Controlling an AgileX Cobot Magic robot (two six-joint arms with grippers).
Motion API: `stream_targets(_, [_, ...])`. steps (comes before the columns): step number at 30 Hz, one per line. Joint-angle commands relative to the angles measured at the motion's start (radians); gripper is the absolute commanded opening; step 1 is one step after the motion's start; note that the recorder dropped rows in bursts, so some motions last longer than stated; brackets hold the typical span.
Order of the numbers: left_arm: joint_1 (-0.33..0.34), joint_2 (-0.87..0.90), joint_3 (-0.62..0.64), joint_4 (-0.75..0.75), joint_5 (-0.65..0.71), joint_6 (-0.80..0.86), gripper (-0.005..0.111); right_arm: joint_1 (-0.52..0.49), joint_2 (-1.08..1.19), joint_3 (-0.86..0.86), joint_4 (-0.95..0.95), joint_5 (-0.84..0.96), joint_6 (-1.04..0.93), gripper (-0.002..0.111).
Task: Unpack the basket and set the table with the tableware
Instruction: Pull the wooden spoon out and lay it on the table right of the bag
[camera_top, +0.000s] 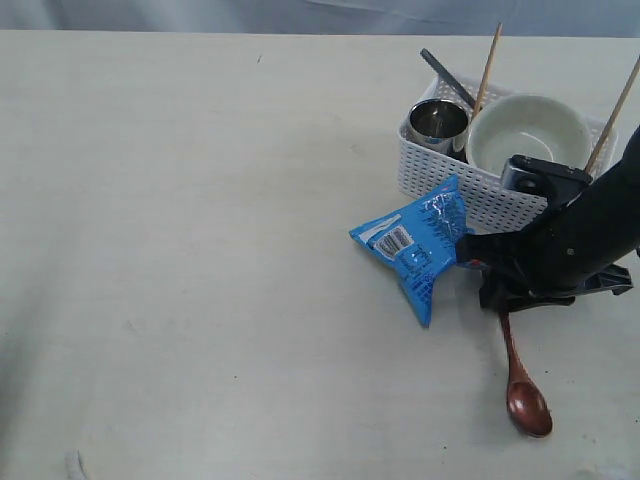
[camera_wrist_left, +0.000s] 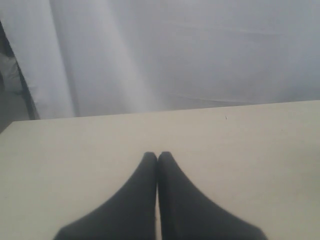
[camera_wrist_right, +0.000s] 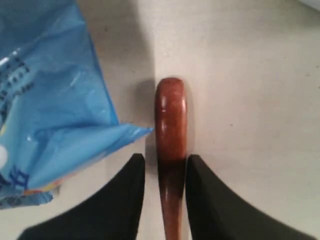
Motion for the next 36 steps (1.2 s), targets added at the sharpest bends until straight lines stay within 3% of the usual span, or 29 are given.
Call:
stream_targets(1, [0.003, -0.004, 0.003, -0.001, 0.000, -0.007, 0.000, -0.006, 0.003, 0.001, 0.003, -0.019, 0.012, 0.029])
stream_targets(5, [0.003, -0.004, 0.003, -0.001, 0.000, -0.007, 0.000, -0.006, -0.001, 0.001, 0.003, -0.017, 0.023, 0.038])
stream_targets(8, [0.003, -0.004, 0.003, -0.001, 0.000, -0.007, 0.000, -0.006, -0.018, 0.001, 0.003, 0.011, 0.023, 0.052])
stream_targets(28, [0.003, -0.004, 0.003, -0.001, 0.000, -0.007, 0.000, -0.006, -0.282, 0.001, 0.003, 0.176, 0.048, 0.052])
stream_targets(36, [0.003, -0.004, 0.003, -0.001, 0.000, -0.007, 0.000, -0.006, -0.461, 0.001, 0.005, 0.320, 0.048, 0.052])
